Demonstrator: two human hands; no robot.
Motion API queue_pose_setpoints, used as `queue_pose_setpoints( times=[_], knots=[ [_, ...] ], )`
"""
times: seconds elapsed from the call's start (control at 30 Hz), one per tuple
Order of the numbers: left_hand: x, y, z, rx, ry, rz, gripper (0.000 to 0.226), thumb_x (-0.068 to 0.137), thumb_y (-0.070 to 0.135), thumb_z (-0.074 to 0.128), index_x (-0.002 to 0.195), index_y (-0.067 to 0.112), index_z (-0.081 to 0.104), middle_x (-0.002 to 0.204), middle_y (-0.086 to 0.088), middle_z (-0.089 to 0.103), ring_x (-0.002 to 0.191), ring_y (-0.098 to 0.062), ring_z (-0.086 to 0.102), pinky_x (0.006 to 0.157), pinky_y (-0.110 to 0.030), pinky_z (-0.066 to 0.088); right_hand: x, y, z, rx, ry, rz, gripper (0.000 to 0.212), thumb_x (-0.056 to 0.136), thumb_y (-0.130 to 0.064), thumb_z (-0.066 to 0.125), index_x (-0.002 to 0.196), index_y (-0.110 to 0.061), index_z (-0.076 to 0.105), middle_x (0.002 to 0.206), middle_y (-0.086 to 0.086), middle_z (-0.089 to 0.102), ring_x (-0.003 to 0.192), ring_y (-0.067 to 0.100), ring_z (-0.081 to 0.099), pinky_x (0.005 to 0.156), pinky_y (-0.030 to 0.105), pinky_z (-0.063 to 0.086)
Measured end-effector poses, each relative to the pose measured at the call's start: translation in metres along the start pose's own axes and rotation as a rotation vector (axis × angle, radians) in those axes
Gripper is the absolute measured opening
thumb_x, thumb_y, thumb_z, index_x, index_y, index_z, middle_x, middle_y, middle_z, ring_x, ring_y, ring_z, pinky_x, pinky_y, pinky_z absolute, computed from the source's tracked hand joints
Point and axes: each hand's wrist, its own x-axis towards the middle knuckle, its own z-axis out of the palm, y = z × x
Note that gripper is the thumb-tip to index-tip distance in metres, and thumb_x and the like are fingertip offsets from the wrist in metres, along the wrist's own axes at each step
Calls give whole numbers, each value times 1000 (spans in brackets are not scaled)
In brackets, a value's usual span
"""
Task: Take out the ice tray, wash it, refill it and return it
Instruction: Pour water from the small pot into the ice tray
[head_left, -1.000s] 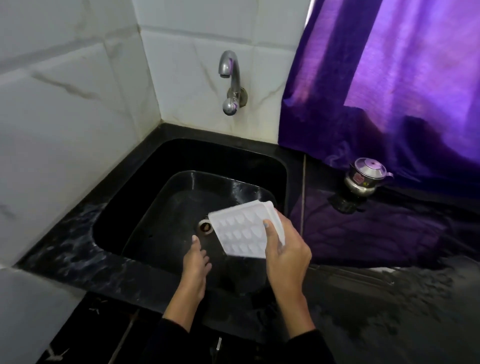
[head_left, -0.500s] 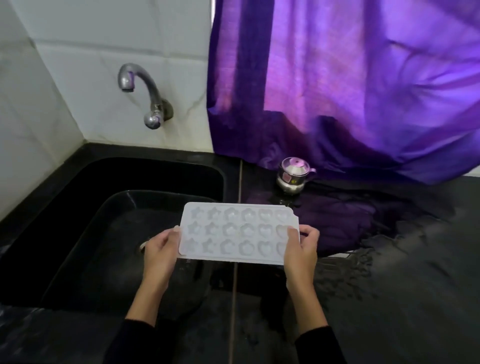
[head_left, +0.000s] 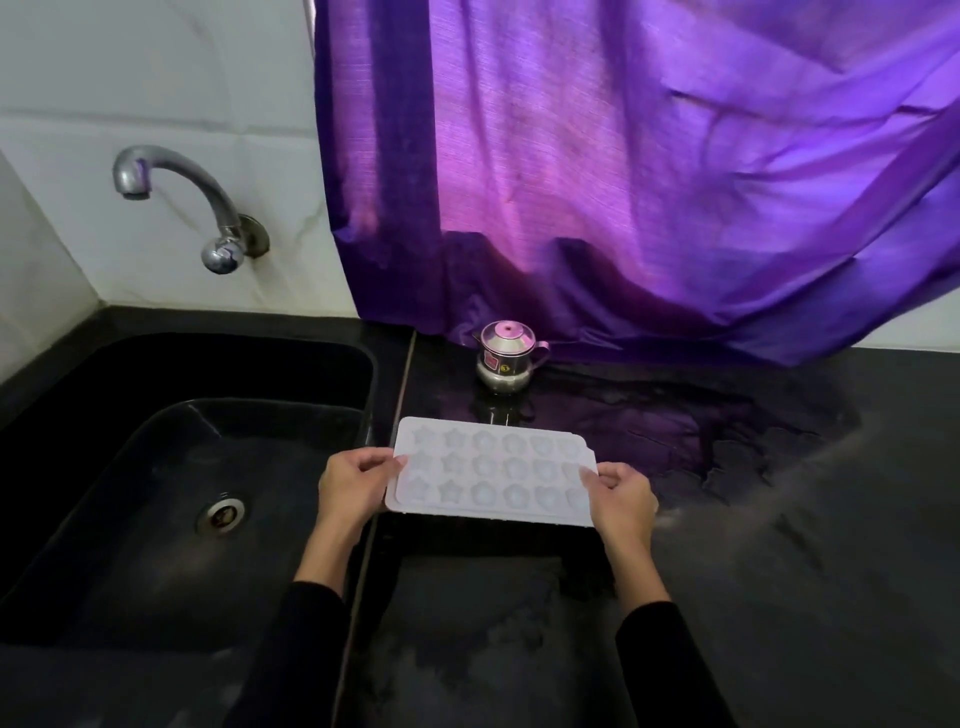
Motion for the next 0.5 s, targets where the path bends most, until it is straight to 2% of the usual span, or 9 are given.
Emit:
queue_pose_setpoints(
  times=[0.17,0.3,0.4,0.5],
  knots=[
    [-2,-1,17,65,48,-25,16,82,16,73,97,10,72,97,-4,69,88,-21,66,83,-43,57,14,5,-3,-27,-13,23,12,87,-25,70,95,-16,68,100,4,71,95,26,62,80,33,46],
    [-1,-2,25,144,74,-21,18,85,16,70,101,8,72,96,-1,65,83,-14,59,76,-30,51,19,9,-4,-67,-42,31,15,87,-26,70,97,-16,69,99,3,71,97,27,63,81,34,47],
    [2,-3,25,219,74,-39,19,85,18,70,102,9,72,101,-1,67,91,-17,60,80,-31,49,23,8,-6,-111,-74,33,13,86,-27,71,94,-17,68,98,2,70,97,27,63,80,33,47],
    [5,-4,24,291,74,-55,19,84,20,70,101,12,72,108,-4,70,99,-21,63,87,-34,50,26,4,-11,-237,-119,40,18,86,-32,70,98,-19,67,94,-2,64,87,21,57,72,28,41]
  ],
)
